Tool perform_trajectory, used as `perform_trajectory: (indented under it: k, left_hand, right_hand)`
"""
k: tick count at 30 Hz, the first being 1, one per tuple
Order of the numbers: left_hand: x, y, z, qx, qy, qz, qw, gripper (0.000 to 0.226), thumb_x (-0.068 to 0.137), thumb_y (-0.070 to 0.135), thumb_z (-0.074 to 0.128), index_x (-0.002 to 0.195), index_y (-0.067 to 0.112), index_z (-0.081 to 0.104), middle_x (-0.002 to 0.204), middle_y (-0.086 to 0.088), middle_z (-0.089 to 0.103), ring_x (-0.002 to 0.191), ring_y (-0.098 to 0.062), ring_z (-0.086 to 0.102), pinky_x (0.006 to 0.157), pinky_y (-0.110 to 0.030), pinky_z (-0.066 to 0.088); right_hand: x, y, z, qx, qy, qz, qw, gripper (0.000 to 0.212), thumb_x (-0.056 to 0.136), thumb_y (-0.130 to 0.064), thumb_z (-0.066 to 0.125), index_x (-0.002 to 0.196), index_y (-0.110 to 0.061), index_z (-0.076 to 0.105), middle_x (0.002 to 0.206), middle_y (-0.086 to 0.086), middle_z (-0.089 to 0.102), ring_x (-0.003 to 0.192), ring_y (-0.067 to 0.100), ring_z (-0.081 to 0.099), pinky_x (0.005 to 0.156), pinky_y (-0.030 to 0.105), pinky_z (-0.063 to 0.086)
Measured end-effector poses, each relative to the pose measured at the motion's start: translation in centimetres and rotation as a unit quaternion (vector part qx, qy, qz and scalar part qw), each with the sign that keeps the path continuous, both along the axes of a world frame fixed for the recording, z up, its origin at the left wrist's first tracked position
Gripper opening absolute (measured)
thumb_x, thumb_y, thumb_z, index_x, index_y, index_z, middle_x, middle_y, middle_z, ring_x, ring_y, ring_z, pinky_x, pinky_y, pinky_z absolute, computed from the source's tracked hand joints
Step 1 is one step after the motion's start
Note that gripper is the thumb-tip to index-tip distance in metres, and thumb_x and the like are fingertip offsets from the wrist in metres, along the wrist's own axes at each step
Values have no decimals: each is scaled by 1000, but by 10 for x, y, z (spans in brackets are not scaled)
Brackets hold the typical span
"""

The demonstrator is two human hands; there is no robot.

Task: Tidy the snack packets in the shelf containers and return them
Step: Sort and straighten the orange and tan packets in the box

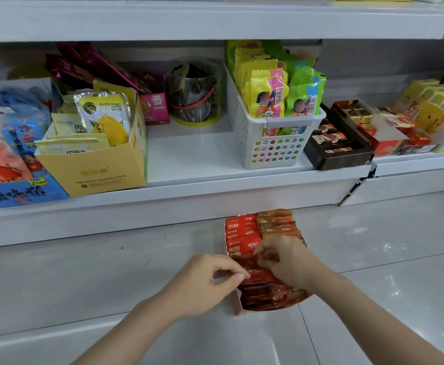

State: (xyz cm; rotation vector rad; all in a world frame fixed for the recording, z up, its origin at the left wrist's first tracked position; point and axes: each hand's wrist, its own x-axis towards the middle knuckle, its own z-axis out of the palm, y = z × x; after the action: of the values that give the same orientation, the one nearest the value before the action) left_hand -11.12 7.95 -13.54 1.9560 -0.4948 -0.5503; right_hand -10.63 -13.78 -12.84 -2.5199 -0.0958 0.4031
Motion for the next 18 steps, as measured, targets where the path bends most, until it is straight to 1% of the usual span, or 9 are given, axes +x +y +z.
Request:
perform_trajectory:
  k: [2, 4, 7, 9, 10, 11, 13, 16, 18]
  left_hand:
    - [1, 3, -2, -1, 8, -4, 1000, 18, 94, 17, 66, 98, 29, 79, 101, 20, 74, 101, 4, 67, 96, -19, 50]
    - [3, 4, -3, -18, 22, -9, 1000, 20, 93, 17, 66, 96, 33, 79, 100, 20, 75, 100, 3, 68, 93, -15, 50]
    - [11, 2, -2, -38, 17, 54, 998, 26, 93, 16, 67, 88, 38, 77, 94, 18, 76, 93, -1, 70, 86, -17, 52]
    - [21, -2, -6, 3, -47, 137, 989, 28, 93, 12, 66, 85, 38, 74, 92, 18, 73, 87, 1, 67, 84, -18, 53]
    - [25, -4, -7, 34, -83, 159, 983, 26, 93, 10, 66, 87, 35, 73, 92, 18, 70, 86, 1, 65, 80, -15, 51]
    - [30, -7, -7, 63, -109, 161, 979, 23, 93, 10, 66, 90, 31, 72, 93, 18, 66, 84, 2, 63, 76, -10, 48]
    - [38, -11, -8, 111, -140, 131, 975, 16, 93, 10, 66, 98, 23, 74, 94, 14, 62, 82, 0, 60, 72, -5, 40]
    - [45, -15, -8, 172, -170, 79, 967, 10, 93, 18, 68, 100, 21, 75, 97, 10, 63, 84, -3, 57, 73, -10, 40]
    - [45, -19, -9, 206, -187, 69, 958, 9, 92, 26, 69, 99, 23, 74, 100, 10, 61, 90, -5, 56, 78, -16, 41]
  right_hand:
    - [9, -8, 8, -1, -13, 19, 1000, 20, 91, -32, 69, 110, -31, 74, 103, -18, 71, 91, -7, 60, 82, 6, 43]
    - [16, -10, 19, -5, -16, 48, 999, 18, 95, -34, 63, 108, -33, 76, 103, -21, 72, 87, -8, 60, 78, 5, 44]
    - [17, -1, 18, -39, 16, 87, 995, 23, 101, -28, 55, 96, -23, 77, 92, -7, 75, 82, 8, 64, 76, 25, 52]
    - [15, 3, 12, -67, 38, 104, 992, 24, 102, -25, 52, 99, -25, 77, 88, -11, 72, 81, 8, 62, 72, 25, 49]
    - [13, 3, 12, -73, 42, 111, 990, 26, 102, -25, 51, 95, -27, 76, 81, -15, 67, 77, 6, 59, 68, 22, 46]
    - [12, 2, 13, -74, 45, 117, 989, 29, 102, -24, 51, 84, -28, 73, 73, -15, 62, 70, 3, 54, 64, 21, 41]
    - [9, -1, 17, -59, 59, 121, 989, 33, 102, -29, 49, 72, -25, 64, 67, -10, 60, 63, 6, 52, 61, 23, 42]
    - [0, -4, 22, -35, 79, 111, 990, 43, 102, -44, 44, 80, -15, 66, 78, 1, 67, 68, 15, 58, 70, 31, 47]
    - [-6, -4, 23, -30, 77, 98, 992, 47, 103, -47, 41, 79, -15, 66, 73, -5, 66, 64, 7, 55, 64, 22, 42]
